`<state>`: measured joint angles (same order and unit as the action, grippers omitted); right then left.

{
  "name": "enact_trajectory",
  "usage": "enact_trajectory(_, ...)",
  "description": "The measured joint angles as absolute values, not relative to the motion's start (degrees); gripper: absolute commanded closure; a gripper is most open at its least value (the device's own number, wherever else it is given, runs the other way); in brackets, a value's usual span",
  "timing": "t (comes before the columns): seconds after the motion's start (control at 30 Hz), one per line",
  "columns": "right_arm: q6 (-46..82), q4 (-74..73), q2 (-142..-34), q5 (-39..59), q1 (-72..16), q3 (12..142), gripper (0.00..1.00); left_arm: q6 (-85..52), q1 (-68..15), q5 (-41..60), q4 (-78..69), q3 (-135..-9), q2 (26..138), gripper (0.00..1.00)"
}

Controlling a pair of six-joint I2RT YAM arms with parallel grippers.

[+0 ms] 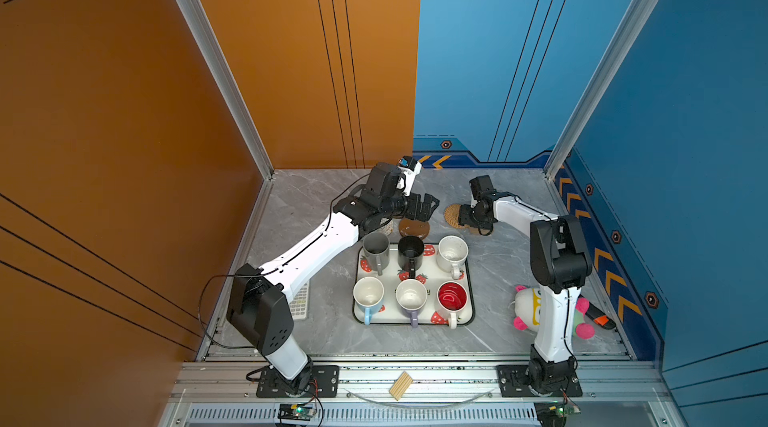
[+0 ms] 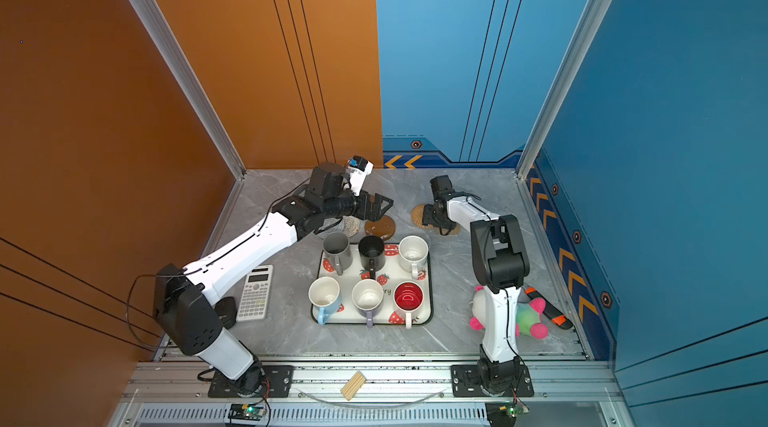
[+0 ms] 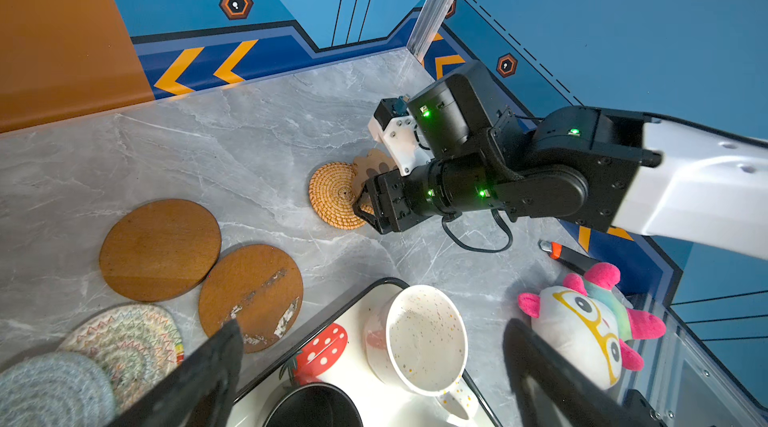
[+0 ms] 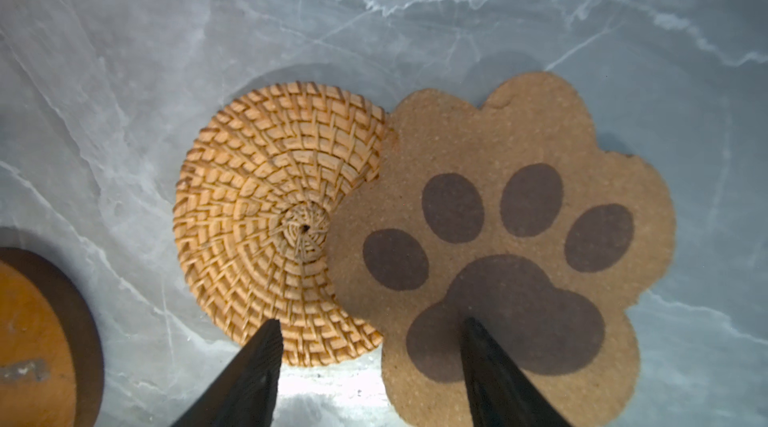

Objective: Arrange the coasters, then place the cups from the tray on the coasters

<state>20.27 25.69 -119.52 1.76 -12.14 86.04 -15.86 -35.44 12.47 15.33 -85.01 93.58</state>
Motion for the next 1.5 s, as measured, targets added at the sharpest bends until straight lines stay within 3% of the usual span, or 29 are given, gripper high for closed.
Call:
enact_trajectory(0.1, 20.4, 25.5, -119.6, 1.8, -12.2, 86.0, 0.33, -15.9, -35.6, 12.5, 15.5, -85.6, 94.2, 0.03)
enact_trajectory(0.17, 20.4, 25.4, -119.6, 1.8, -12.3, 86.0, 0.33, -16.0, -35.7, 12.5, 15.5, -86.8, 95.4, 0.11)
enact_trajectory(0.3, 20.4, 25.1, -119.7, 2.1, -12.5, 86.0, 0.33, -16.1, -35.7, 13.2, 14.9, -92.4, 101.0, 0.35)
enact_trajectory(0.43, 19.7, 24.8, -119.7, 3.3, -13.0, 86.0, 0.33, -16.5, -35.8, 16.1, 16.2, -103.8, 111.5, 0.73)
enact_trajectory(0.6, 19.4, 24.4, -119.7, 4.9, -13.7, 86.0, 0.32, -16.4, -35.9, 18.3, 22.3, -120.3, 125.6, 0.99)
enact_trajectory(0.8, 19.3, 24.2, -119.2, 6.5, -13.8, 85.9, 0.26, -15.5, -36.1, 18.7, 30.2, -131.6, 135.7, 1.00)
enact_trajectory(1.5, 18.9, 28.5, -113.4, 7.3, -11.1, 85.2, 0.26, -14.9, -38.2, 12.4, 34.5, -140.6, 149.4, 1.00)
